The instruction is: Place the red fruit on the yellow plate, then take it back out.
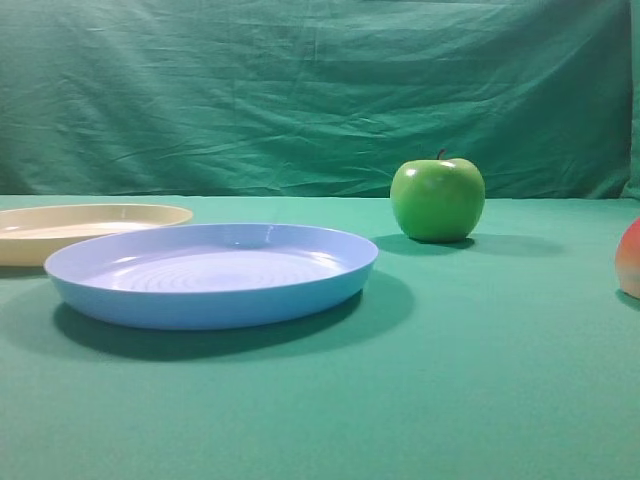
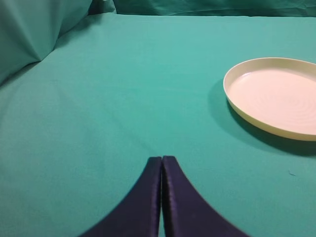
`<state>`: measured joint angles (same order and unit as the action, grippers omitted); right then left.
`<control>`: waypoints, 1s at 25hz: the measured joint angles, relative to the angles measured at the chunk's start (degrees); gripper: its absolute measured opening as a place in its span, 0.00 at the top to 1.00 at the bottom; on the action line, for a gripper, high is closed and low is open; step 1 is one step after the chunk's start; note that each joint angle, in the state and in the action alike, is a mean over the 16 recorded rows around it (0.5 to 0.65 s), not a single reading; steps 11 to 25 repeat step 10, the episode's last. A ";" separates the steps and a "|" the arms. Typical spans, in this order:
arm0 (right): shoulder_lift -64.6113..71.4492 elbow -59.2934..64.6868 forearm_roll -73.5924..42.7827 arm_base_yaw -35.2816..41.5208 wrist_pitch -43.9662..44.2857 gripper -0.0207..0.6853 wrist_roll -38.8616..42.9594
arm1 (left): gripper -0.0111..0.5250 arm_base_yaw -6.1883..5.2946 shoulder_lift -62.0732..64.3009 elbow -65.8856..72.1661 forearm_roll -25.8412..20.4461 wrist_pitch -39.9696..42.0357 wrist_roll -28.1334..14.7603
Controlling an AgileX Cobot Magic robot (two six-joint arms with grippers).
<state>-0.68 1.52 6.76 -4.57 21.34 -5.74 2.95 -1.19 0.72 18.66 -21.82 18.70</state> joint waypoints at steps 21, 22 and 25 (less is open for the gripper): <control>0.00 0.00 -0.06 0.00 0.00 0.97 0.00 | 0.98 0.00 0.00 0.00 0.00 0.00 0.00; 0.00 0.00 -0.06 0.00 0.00 0.97 0.00 | 0.98 0.00 0.00 0.00 0.00 0.00 0.00; 0.00 0.00 -0.06 0.00 0.00 0.97 0.00 | 0.98 0.00 0.00 0.00 0.00 0.00 0.00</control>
